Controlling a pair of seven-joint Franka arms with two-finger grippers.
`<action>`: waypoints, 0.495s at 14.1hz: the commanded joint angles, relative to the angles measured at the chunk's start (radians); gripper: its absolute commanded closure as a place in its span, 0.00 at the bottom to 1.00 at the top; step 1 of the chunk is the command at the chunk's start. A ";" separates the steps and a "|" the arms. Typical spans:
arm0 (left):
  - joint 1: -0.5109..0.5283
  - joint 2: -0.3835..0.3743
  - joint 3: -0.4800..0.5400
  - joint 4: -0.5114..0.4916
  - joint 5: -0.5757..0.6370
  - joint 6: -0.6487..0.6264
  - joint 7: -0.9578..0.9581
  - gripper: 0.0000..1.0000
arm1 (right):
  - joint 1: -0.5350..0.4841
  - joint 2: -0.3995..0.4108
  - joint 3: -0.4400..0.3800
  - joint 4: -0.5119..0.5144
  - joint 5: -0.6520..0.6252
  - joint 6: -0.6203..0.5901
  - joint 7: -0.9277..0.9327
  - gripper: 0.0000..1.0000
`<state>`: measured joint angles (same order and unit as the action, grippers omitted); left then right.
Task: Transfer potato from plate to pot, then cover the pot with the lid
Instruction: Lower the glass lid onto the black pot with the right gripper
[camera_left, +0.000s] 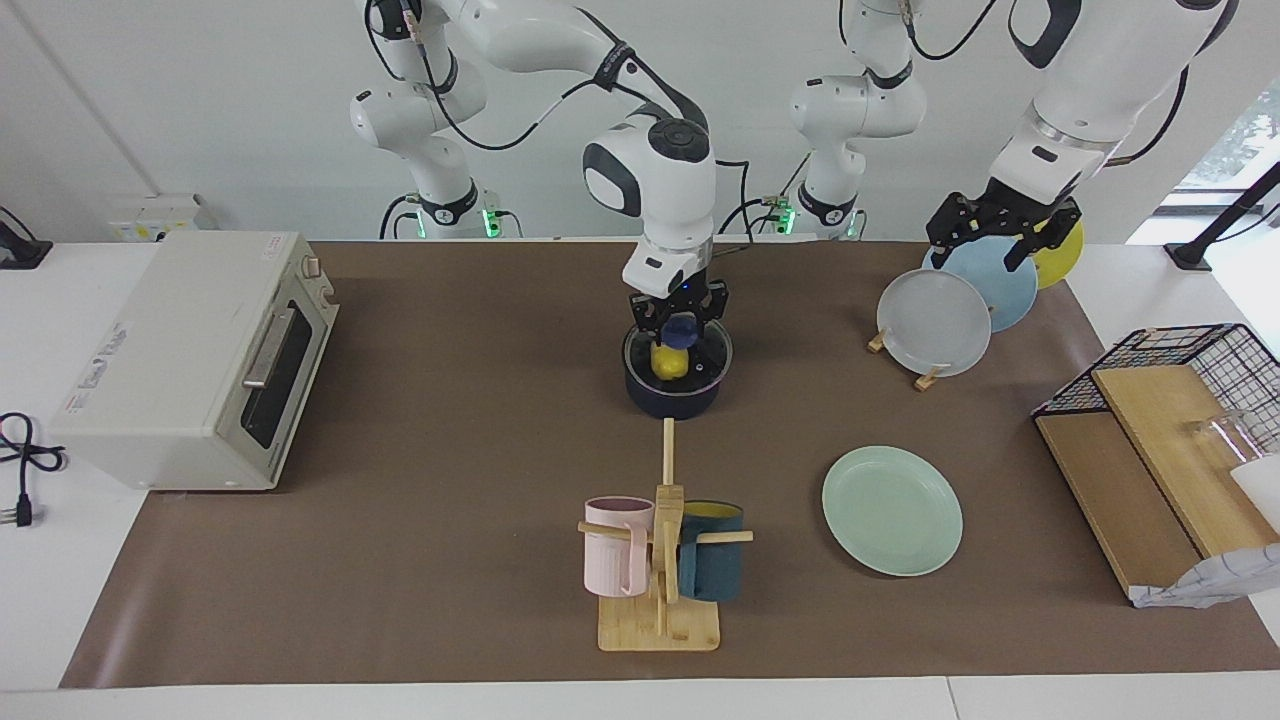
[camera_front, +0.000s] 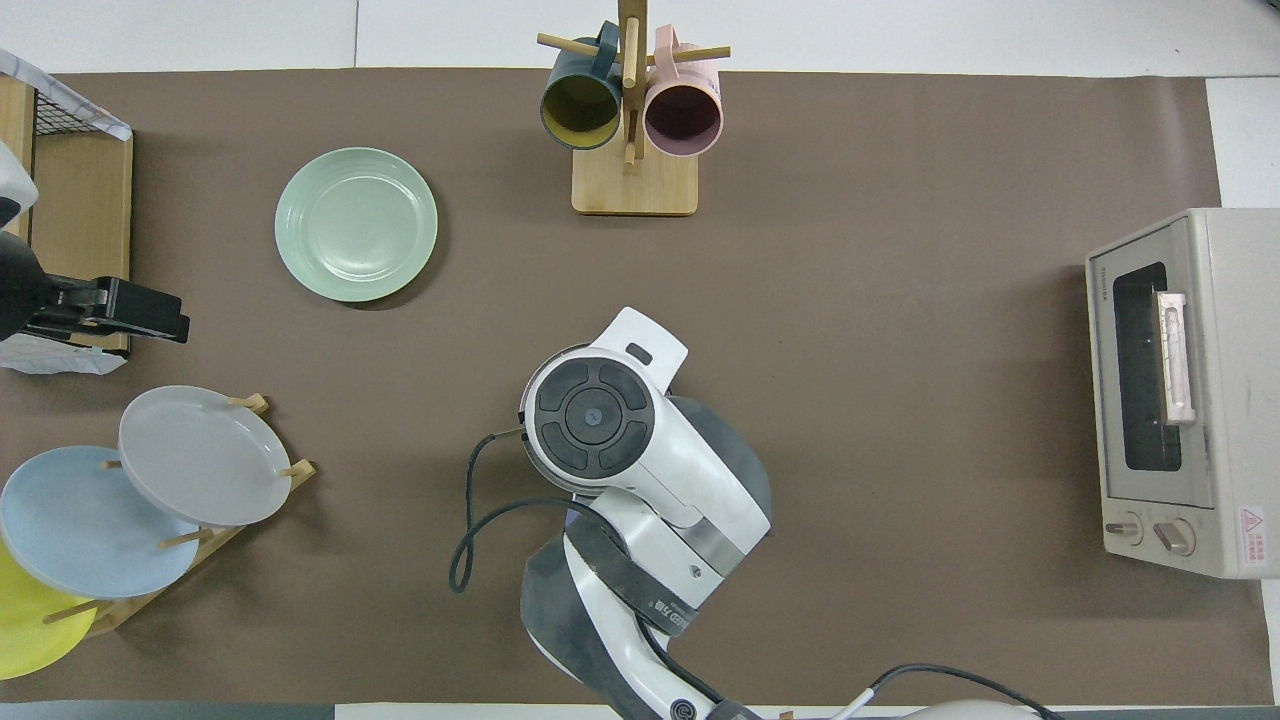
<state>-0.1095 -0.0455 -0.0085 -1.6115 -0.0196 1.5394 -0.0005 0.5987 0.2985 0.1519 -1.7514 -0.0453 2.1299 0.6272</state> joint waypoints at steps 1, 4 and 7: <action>-0.006 -0.014 0.007 -0.005 0.021 0.004 -0.003 0.00 | -0.003 -0.021 0.003 -0.046 -0.014 0.002 0.003 1.00; 0.002 -0.014 0.007 -0.005 0.021 0.005 -0.003 0.00 | -0.005 -0.029 0.003 -0.059 -0.016 0.002 -0.006 1.00; 0.005 -0.014 0.007 -0.005 0.021 0.005 -0.003 0.00 | -0.002 -0.024 0.005 -0.066 -0.068 -0.002 -0.004 1.00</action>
<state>-0.1077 -0.0456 -0.0025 -1.6115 -0.0188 1.5399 -0.0007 0.6001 0.2942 0.1576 -1.7576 -0.0783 2.1290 0.6265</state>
